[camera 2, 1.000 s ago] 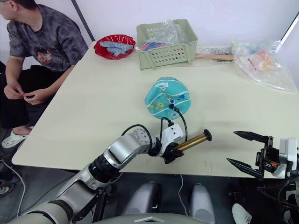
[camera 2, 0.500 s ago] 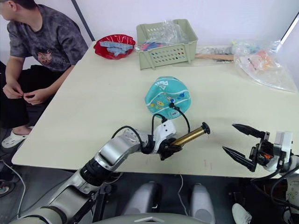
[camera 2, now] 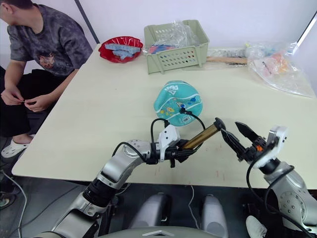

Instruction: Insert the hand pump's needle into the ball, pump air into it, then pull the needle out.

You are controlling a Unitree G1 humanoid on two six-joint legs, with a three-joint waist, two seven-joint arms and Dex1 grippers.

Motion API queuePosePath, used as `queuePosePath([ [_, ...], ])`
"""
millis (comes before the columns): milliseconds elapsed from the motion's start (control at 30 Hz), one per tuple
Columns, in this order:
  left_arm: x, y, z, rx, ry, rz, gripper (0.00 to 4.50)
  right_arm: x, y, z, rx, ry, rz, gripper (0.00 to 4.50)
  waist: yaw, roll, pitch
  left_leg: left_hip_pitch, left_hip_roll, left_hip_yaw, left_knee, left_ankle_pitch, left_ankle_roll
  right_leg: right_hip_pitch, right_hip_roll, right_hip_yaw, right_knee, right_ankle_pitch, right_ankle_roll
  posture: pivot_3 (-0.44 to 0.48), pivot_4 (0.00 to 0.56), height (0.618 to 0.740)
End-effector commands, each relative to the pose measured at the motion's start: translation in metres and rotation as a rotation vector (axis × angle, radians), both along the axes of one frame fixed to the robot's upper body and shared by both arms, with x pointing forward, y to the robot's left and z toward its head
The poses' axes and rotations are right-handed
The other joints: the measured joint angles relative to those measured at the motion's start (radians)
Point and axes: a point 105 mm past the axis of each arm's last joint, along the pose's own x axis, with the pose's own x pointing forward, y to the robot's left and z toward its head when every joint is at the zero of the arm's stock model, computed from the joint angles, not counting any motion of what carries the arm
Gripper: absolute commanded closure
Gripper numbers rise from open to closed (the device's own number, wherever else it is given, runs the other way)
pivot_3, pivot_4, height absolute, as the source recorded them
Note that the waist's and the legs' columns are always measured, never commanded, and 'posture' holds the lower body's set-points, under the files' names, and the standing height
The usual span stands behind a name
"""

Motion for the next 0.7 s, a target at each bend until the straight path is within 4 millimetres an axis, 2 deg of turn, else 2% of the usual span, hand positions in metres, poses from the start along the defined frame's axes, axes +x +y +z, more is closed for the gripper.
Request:
queuePosePath([
  [33, 0.0, -0.002, 0.011, -0.062, -0.034, -0.009, 3.46, 0.009, 0.017, 0.011, 0.178, 0.076, 0.008, 0.0, 0.001, 0.0, 0.0, 0.0, 0.0, 0.0, 0.0, 0.0, 0.0, 0.0, 0.0, 0.0, 0.0, 0.0, 0.0, 0.0, 0.15, 0.74],
  [333, 0.003, -0.002, 0.01, -0.069, -0.04, 0.0, 3.46, 0.017, 0.04, 0.009, 0.28, 0.173, 0.034, 0.0, 0.0, 0.0, 0.0, -0.001, -0.002, 0.0, -0.001, 0.0, 0.0, -0.003, 0.003, 0.001, 0.0, 0.0, 0.0, 0.0, 0.15, 0.74],
  [567, -0.002, -0.005, 0.006, -0.068, -0.026, -0.012, 3.46, 0.019, 0.036, 0.015, 0.282, 0.141, 0.022, 0.0, -0.001, 0.0, 0.0, -0.001, -0.001, 0.001, -0.001, 0.0, 0.0, -0.003, 0.004, 0.002, 0.001, 0.0, 0.0, 0.0, 0.15, 0.74],
  [633, -0.004, -0.006, 0.006, -0.07, -0.022, -0.018, 3.46, 0.02, 0.036, 0.016, 0.281, 0.137, 0.025, 0.51, -0.002, 0.0, 0.0, -0.001, -0.001, 0.001, -0.001, 0.0, 0.0, -0.003, 0.004, 0.002, 0.001, 0.0, 0.0, 0.0, 0.15, 0.74],
  [700, -0.005, -0.006, 0.005, -0.07, -0.02, -0.021, 3.46, 0.02, 0.037, 0.017, 0.28, 0.132, 0.029, 1.21, -0.001, 0.0, 0.0, -0.001, -0.001, 0.001, -0.001, 0.0, 0.0, -0.003, 0.004, 0.002, 0.001, 0.0, 0.0, 0.0, 0.15, 0.74],
])
